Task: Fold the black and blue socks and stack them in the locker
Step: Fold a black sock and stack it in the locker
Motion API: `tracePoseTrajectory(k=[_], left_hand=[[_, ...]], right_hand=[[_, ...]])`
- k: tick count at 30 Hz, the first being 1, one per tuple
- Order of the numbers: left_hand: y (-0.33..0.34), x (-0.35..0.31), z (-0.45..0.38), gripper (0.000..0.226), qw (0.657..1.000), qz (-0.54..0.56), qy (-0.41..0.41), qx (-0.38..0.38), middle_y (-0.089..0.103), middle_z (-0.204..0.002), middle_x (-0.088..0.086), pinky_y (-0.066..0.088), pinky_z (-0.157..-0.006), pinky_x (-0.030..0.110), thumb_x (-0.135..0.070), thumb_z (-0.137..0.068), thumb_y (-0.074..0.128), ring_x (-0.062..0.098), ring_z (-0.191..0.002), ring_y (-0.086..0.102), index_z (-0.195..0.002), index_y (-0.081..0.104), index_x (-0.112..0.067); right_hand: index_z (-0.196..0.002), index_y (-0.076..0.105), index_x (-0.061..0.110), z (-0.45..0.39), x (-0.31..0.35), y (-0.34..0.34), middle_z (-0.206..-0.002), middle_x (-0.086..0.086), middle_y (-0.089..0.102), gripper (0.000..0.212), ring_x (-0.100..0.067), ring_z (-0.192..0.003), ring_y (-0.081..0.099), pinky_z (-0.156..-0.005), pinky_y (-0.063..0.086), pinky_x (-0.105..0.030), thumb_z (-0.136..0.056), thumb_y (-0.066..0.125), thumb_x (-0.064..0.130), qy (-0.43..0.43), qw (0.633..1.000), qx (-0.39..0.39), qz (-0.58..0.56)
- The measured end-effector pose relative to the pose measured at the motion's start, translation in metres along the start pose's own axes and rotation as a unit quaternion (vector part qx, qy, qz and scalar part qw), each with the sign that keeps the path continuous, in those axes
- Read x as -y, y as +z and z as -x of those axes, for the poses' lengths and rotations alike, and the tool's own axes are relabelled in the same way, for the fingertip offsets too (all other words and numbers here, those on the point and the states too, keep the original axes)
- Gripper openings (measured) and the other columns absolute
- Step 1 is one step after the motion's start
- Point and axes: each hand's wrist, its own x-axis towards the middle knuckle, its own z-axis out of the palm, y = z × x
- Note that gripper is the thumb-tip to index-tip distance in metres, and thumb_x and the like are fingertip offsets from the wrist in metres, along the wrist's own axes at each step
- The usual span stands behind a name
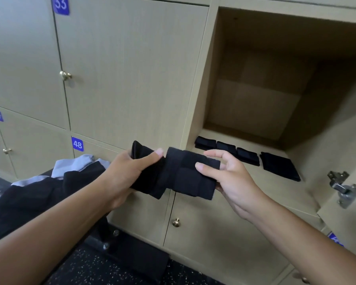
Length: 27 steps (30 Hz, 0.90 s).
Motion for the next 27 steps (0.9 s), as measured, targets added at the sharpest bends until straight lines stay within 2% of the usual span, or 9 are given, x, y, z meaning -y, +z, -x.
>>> tracePoseTrajectory(k=[2, 5, 9, 11, 14, 18, 21, 24, 27], left_hand=[[-0.006, 0.0, 0.001, 0.067, 1.0, -0.013, 0.002, -0.005, 0.076, -0.11, 0.016, 0.056, -0.093, 0.047, -0.049, -0.072, 0.086, 0.033, -0.107, 0.072, -0.117, 0.068, -0.002], [-0.011, 0.0, 0.006, 0.055, 0.997, -0.06, 0.004, 0.038, 0.075, -0.108, 0.019, 0.054, -0.096, 0.048, -0.045, -0.082, 0.079, 0.037, -0.107, 0.071, -0.112, 0.069, 0.0], [-0.01, 0.003, 0.011, 0.046, 0.987, -0.113, 0.003, 0.117, 0.077, -0.111, 0.009, 0.056, -0.091, 0.042, -0.042, -0.08, 0.084, 0.028, -0.106, 0.073, -0.113, 0.073, -0.012], [-0.008, 0.005, 0.014, 0.033, 0.985, -0.116, 0.004, 0.128, 0.078, -0.107, 0.009, 0.056, -0.083, 0.036, -0.032, -0.085, 0.083, 0.025, -0.102, 0.074, -0.109, 0.074, -0.012], [-0.006, 0.007, 0.016, 0.025, 0.989, -0.121, 0.013, 0.088, 0.079, -0.099, 0.01, 0.057, -0.074, 0.033, -0.024, -0.087, 0.079, 0.025, -0.092, 0.076, -0.104, 0.073, -0.007], [-0.01, 0.009, 0.008, 0.03, 0.996, -0.082, 0.0, 0.027, 0.079, -0.096, 0.013, 0.06, -0.085, 0.045, -0.026, -0.087, 0.08, 0.032, -0.094, 0.076, -0.104, 0.071, -0.003], [-0.011, 0.008, 0.006, 0.032, 0.999, -0.046, -0.01, -0.008, 0.078, -0.098, 0.014, 0.061, -0.082, 0.042, -0.026, -0.087, 0.079, 0.033, -0.095, 0.075, -0.106, 0.071, -0.001], [-0.009, 0.007, 0.007, 0.027, 0.999, -0.026, -0.014, -0.014, 0.078, -0.097, 0.014, 0.059, -0.072, 0.036, -0.024, -0.089, 0.077, 0.034, -0.095, 0.075, -0.104, 0.072, -0.001], [-0.005, 0.007, 0.01, 0.025, 0.999, -0.03, -0.01, -0.013, 0.079, -0.096, 0.012, 0.058, -0.069, 0.035, -0.026, -0.089, 0.078, 0.029, -0.09, 0.076, -0.102, 0.071, -0.005]], right_hand=[[-0.12, 0.061, 0.024, 0.003, 0.005, 0.0, -0.101, -0.003, 0.078, 0.041, -0.024, -0.097, 0.075, -0.093, 0.055, -0.042, -0.085, 0.081, 0.018, -0.004, 1.0, 0.002, 0.005], [-0.122, 0.06, 0.023, 0.007, 0.01, 0.003, -0.1, -0.003, 0.079, 0.045, -0.022, -0.093, 0.076, -0.088, 0.057, -0.037, -0.083, 0.082, 0.018, -0.005, 1.0, 0.006, 0.007], [-0.121, 0.062, 0.022, 0.008, 0.013, 0.009, -0.098, -0.002, 0.079, 0.047, -0.02, -0.092, 0.076, -0.089, 0.058, -0.038, -0.08, 0.084, 0.019, -0.008, 0.999, 0.013, 0.036], [-0.121, 0.063, 0.019, 0.009, 0.012, 0.013, -0.099, -0.004, 0.079, 0.047, -0.022, -0.093, 0.076, -0.093, 0.058, -0.042, -0.08, 0.085, 0.02, -0.006, 0.999, 0.016, 0.047], [-0.12, 0.064, 0.018, 0.01, 0.01, 0.019, -0.101, -0.004, 0.078, 0.045, -0.023, -0.095, 0.076, -0.096, 0.056, -0.047, -0.08, 0.085, 0.021, -0.005, 0.998, 0.013, 0.053], [-0.127, 0.053, 0.024, 0.013, 0.008, 0.022, -0.104, -0.003, 0.078, 0.049, -0.021, -0.098, 0.075, -0.095, 0.058, -0.041, -0.086, 0.08, 0.024, 0.01, 1.0, 0.001, 0.018], [-0.127, 0.041, 0.023, 0.018, 0.006, 0.026, -0.107, -0.012, 0.076, 0.049, -0.025, -0.105, 0.072, -0.096, 0.058, -0.039, -0.091, 0.074, 0.015, 0.035, 0.998, 0.035, -0.035], [-0.119, 0.041, 0.021, 0.024, 0.002, 0.035, -0.11, -0.02, 0.074, 0.042, -0.028, -0.105, 0.072, -0.096, 0.057, -0.038, -0.092, 0.071, 0.009, 0.033, 0.998, 0.028, -0.04], [-0.107, 0.047, 0.015, 0.025, -0.001, 0.042, -0.105, -0.016, 0.075, 0.028, -0.027, -0.094, 0.072, -0.092, 0.058, -0.039, -0.093, 0.067, 0.001, 0.007, 0.999, -0.008, -0.051]])
